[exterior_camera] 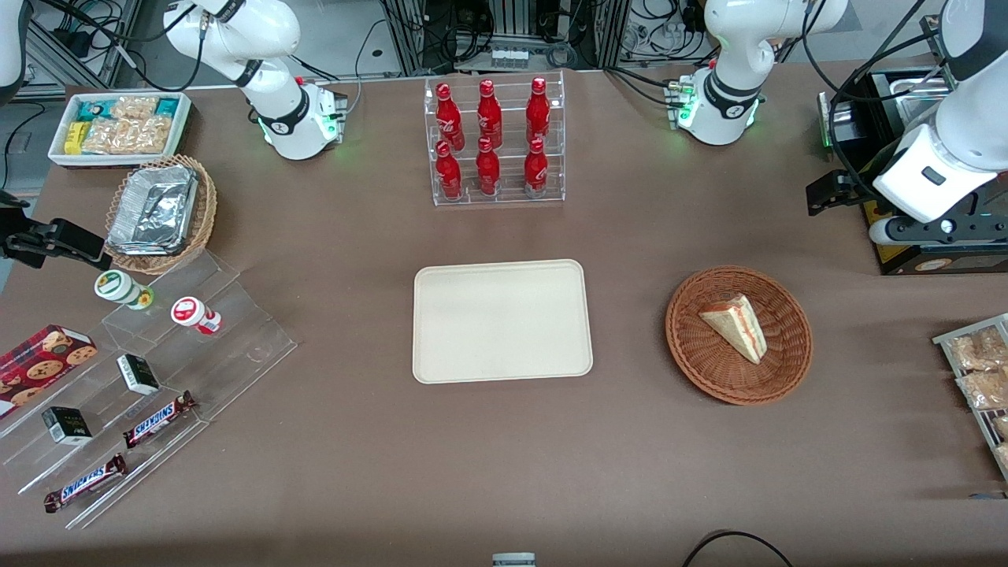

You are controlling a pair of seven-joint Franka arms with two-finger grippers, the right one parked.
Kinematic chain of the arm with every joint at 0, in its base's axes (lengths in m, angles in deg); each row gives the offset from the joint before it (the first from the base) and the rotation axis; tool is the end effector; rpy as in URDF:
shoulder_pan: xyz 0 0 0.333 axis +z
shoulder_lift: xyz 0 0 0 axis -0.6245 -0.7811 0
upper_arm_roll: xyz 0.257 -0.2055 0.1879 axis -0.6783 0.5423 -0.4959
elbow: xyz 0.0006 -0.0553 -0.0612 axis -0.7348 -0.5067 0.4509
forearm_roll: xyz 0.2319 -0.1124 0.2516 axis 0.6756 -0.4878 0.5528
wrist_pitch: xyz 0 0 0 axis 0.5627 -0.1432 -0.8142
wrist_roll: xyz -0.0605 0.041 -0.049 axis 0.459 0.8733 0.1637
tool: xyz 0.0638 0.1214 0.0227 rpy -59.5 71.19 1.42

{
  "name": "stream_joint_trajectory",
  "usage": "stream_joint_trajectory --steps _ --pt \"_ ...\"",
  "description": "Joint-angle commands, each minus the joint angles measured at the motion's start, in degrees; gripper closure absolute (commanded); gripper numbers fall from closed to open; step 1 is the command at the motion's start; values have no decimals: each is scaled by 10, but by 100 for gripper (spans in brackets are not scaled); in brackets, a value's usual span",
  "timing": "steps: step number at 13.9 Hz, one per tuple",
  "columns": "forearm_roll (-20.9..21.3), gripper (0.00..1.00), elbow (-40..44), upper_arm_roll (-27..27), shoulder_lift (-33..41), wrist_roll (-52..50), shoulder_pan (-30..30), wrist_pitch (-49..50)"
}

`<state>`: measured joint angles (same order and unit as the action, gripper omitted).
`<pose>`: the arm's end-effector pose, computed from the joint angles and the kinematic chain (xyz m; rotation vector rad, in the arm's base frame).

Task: Place sandwich from basket to tray
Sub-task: 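Move the left gripper over the wrapped sandwich in the wicker basket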

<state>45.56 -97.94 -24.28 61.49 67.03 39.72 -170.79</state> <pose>0.4881 -0.0498 0.6303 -3.1001 0.0251 0.2671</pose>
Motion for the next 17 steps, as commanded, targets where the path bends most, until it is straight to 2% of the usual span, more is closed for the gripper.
stream_joint_trajectory --steps 1,6,10,15,17 --pt "-5 0 6 -1 7 2 -1 3" --pt "0 0 -46 1 0 3 -5 -59" --pt "1 0 -154 3 -3 1 -6 -173" --pt "1 0 -247 3 -24 -10 -5 -299" --pt "1 0 -261 3 -32 -50 -5 -330"
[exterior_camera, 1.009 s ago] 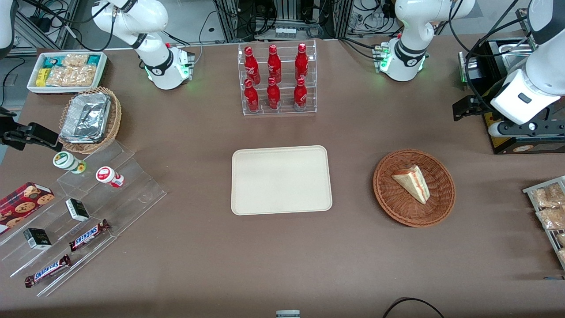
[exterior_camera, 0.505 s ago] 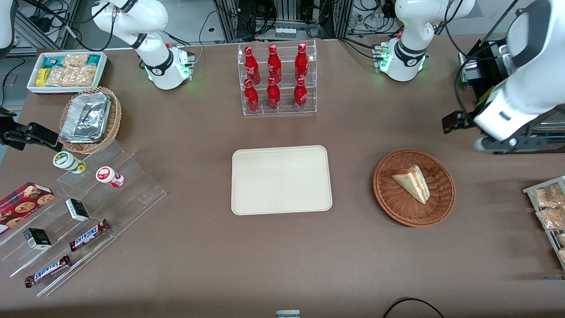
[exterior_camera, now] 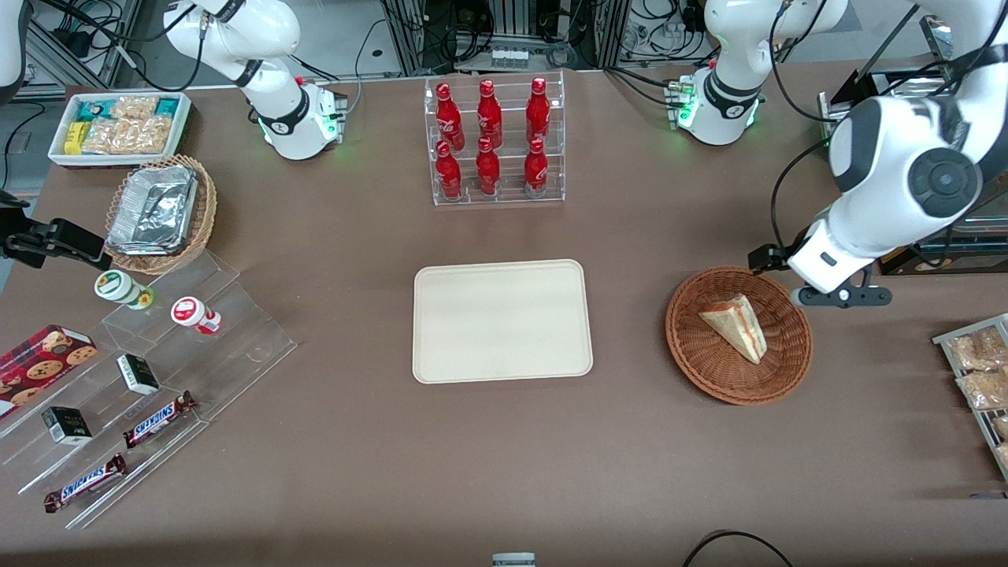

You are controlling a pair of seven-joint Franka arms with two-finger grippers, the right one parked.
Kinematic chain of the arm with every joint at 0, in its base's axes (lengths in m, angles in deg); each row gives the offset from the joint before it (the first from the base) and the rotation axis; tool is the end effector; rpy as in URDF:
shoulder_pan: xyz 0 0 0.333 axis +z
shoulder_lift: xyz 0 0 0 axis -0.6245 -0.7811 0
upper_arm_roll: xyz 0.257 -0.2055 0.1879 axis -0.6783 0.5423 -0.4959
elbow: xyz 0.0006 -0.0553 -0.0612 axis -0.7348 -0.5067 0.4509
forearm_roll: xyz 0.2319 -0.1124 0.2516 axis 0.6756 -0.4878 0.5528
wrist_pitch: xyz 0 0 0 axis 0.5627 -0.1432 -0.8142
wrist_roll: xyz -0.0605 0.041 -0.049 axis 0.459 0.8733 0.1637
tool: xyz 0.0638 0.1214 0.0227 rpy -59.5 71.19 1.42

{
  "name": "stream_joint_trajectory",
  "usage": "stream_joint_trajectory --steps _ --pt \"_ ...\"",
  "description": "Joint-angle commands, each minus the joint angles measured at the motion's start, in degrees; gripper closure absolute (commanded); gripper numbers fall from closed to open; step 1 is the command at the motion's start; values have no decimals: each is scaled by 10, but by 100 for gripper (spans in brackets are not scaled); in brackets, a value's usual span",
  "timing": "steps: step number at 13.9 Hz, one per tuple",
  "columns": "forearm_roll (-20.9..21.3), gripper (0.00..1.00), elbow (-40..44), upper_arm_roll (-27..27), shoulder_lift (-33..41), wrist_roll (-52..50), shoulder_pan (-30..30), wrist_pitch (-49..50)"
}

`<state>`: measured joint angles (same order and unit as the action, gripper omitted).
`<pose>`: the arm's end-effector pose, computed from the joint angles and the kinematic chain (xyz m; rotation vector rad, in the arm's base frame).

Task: Place sandwich from basket to tray
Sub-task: 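Move the left gripper over the wrapped sandwich in the wicker basket, then lower the open left gripper and close it on the sandwich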

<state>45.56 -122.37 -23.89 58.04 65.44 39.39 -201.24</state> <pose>0.5080 -0.0575 0.4551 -3.1157 0.0109 0.1984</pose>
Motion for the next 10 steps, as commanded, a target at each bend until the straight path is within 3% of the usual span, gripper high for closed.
stream_joint_trajectory --steps 1,8,10 --pt "1 0 -17 -1 -3 -73 -2 -30" --pt "1 0 -40 1 -23 -381 -11 -123" --pt "1 0 -46 1 -33 -422 -14 -133"
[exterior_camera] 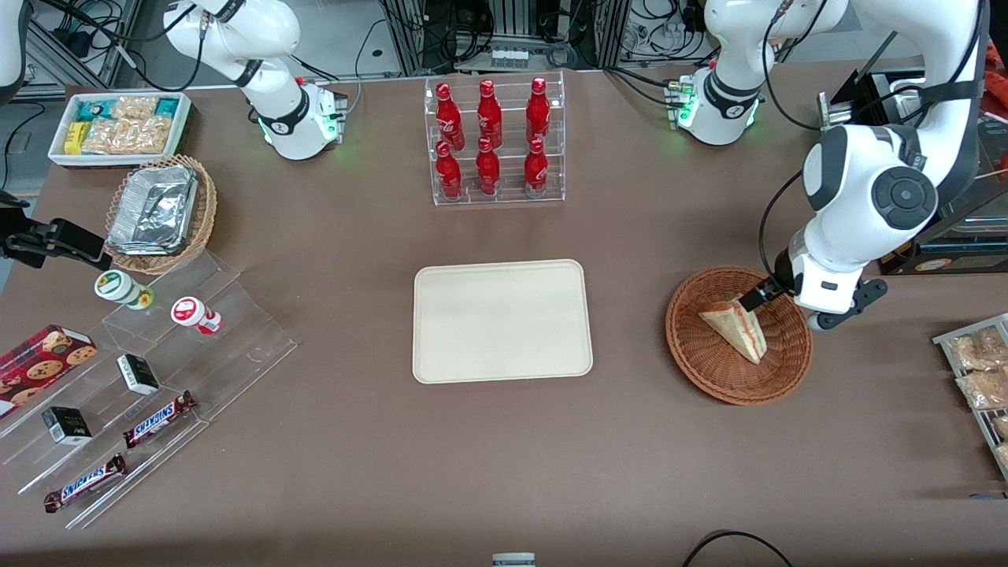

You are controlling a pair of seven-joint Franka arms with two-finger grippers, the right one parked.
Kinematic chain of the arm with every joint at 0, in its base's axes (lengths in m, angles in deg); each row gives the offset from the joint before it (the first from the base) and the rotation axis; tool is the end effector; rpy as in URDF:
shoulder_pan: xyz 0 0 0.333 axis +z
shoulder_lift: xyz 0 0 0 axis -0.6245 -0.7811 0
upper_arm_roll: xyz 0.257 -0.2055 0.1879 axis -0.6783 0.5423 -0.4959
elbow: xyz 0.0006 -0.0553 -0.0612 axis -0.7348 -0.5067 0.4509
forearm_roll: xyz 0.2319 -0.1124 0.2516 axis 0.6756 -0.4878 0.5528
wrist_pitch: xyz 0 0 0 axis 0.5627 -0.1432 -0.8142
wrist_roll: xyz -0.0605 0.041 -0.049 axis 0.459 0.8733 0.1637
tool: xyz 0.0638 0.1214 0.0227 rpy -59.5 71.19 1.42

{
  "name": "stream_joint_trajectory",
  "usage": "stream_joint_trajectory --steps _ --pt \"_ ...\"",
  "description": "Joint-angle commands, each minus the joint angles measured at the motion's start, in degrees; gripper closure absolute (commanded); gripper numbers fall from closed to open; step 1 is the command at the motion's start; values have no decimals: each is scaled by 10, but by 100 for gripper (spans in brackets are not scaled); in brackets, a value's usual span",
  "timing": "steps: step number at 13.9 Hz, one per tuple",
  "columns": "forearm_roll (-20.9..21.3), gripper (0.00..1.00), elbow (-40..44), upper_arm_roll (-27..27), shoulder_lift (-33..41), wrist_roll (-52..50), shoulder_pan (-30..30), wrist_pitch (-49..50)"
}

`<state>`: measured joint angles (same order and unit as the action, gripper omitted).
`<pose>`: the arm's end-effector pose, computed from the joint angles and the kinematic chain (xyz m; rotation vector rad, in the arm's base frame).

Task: Place sandwich from basket to tray
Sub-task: 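Lower the open left gripper and close it on the sandwich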

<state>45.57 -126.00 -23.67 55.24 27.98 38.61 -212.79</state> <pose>0.5242 -0.0683 0.4189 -2.9735 -0.9660 0.0562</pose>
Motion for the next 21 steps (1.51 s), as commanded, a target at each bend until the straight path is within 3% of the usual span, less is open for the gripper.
stream_joint_trajectory --steps 1,17,18,20,21 --pt "2 0 -15 -1 -7 -50 -8 -21" --pt "1 0 -55 -5 -99 -77 -1 -162" --pt "1 8 -57 -5 -99 -78 -1 -162" --pt "1 91 -58 -5 -98 -87 -1 -156" --pt "1 100 -60 -5 -96 -87 -1 -150"
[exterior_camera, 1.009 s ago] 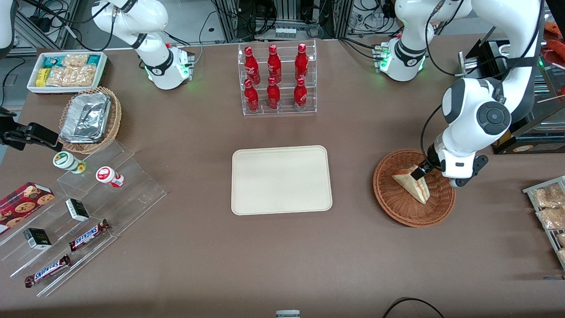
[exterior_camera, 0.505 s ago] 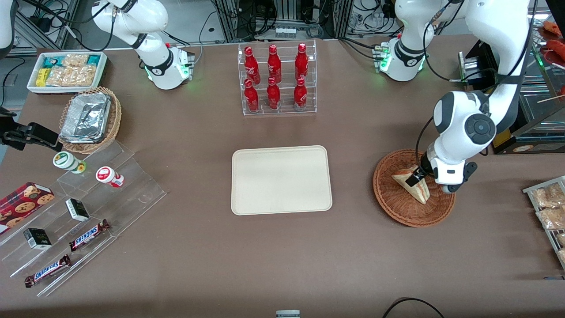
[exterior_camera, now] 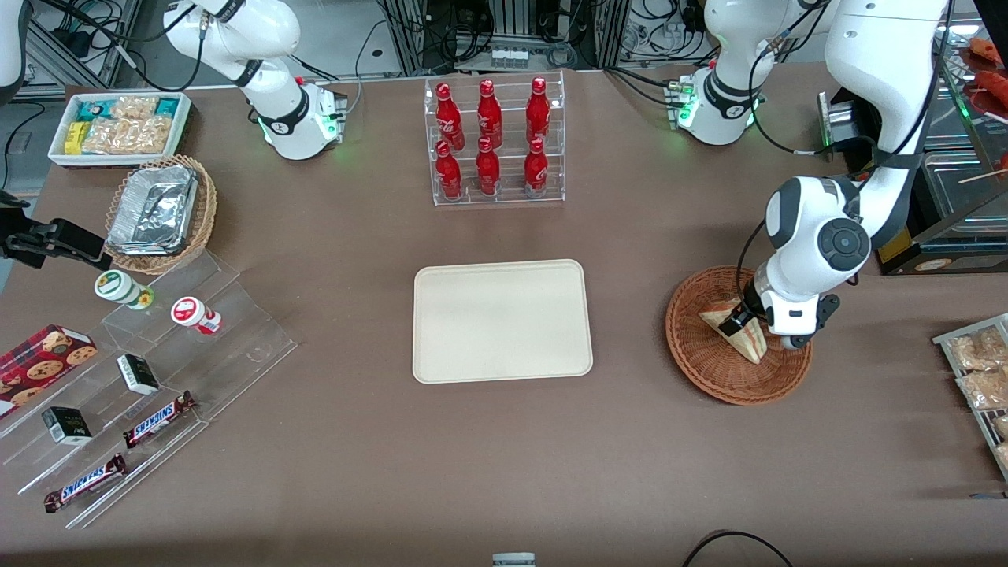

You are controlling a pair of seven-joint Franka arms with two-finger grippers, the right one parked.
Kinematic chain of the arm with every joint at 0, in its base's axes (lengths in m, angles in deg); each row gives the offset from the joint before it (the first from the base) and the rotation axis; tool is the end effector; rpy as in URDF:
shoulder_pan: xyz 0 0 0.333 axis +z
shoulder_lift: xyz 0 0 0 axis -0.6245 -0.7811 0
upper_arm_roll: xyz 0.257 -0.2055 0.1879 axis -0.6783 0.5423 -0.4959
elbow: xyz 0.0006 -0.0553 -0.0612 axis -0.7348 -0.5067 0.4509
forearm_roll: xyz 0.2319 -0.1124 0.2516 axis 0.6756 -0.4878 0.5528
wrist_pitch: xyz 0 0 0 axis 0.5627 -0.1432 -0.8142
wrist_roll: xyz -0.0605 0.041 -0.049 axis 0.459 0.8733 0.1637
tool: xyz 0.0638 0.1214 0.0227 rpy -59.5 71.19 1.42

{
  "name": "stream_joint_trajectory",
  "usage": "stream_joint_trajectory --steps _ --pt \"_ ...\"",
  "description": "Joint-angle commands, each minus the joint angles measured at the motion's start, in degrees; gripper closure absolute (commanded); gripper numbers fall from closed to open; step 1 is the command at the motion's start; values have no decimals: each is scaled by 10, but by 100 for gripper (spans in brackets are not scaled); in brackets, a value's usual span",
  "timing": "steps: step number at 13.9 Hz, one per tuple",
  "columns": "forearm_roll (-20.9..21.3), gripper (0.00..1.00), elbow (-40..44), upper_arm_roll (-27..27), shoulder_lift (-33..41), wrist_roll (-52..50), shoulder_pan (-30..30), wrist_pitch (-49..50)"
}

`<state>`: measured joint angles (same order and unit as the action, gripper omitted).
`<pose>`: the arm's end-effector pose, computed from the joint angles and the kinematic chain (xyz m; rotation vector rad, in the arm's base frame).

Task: Place sandwich from basket to tray
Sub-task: 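Lift the sandwich and carry it with the left gripper over the tray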

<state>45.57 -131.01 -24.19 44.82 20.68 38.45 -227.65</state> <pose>0.5385 -0.0669 0.3089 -2.9140 -1.1692 0.0846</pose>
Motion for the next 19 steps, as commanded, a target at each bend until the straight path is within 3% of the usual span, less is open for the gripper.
stream_joint_trajectory --steps 1,5,9,14,19 --pt "1 100 -8 0 9 -14 0 8" --pt "1 100 26 0 29 -13 -2 87" --pt "0 100 129 5 25 -4 -8 203" --pt "-1 100 201 10 -3 -3 -96 236" --pt "-1 100 287 11 -82 8 -214 237"
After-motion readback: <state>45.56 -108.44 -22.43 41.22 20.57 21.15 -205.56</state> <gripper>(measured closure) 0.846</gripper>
